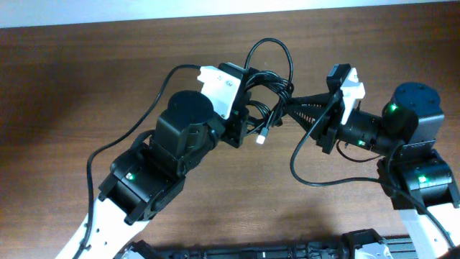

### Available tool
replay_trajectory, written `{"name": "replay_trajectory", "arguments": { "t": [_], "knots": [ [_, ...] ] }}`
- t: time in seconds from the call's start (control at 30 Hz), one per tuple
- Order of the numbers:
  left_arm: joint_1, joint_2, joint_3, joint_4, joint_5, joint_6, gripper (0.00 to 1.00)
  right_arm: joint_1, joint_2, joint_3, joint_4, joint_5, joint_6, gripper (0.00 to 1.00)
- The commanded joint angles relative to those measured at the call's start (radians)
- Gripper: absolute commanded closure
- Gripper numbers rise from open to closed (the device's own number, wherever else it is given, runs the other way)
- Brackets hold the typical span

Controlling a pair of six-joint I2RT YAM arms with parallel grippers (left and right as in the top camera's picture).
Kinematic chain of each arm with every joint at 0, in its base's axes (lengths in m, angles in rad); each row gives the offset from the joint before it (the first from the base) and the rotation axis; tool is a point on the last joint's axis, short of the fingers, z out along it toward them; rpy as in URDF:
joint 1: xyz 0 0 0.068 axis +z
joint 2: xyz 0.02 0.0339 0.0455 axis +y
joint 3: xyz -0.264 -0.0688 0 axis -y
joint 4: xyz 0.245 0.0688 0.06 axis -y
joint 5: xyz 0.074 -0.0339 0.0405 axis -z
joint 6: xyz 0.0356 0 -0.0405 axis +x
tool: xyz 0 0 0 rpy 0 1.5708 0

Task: Untangle cables

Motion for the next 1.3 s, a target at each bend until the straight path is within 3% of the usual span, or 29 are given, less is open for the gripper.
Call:
{"name": "replay_trajectory", "arguments": {
  "t": [0.0,0.7,0.8,0.93,1.03,1.1,1.2,1.27],
  "knots": [
    [0.002,-0.004,-0.001,0.034,0.037,-0.050,1.00,0.005,-0.003,0.013,-0.001,-0.010,-0.005,0.92],
    [0.002,0.031,-0.001,0.064,0.053,-0.103,1.00,0.005,0.009,0.013,0.003,-0.266,-0.006,0.95],
    [0.002,0.031,-0.001,0.074,0.068,-0.103,1.00,0.005,0.010,0.013,0.003,-0.282,-0.006,0.87],
    [0.002,0.031,-0.001,0.090,0.100,-0.103,1.00,0.005,0.010,0.013,0.003,-0.293,-0.006,0.66],
    [0.002,0.031,-0.001,0.098,0.153,-0.103,1.00,0.005,0.010,0.013,0.003,-0.292,-0.006,0.65],
    [0.002,0.031,-0.001,0.098,0.156,-0.103,1.00,0.005,0.010,0.013,0.004,-0.292,-0.006,0.70],
    [0.002,0.031,-0.001,0.101,0.156,-0.103,1.00,0.005,0.010,0.013,0.011,-0.288,-0.010,0.95],
    [0.002,0.031,-0.001,0.102,0.157,-0.103,1.00,0.005,0.010,0.013,0.010,-0.268,-0.009,0.96]
  ]
}}
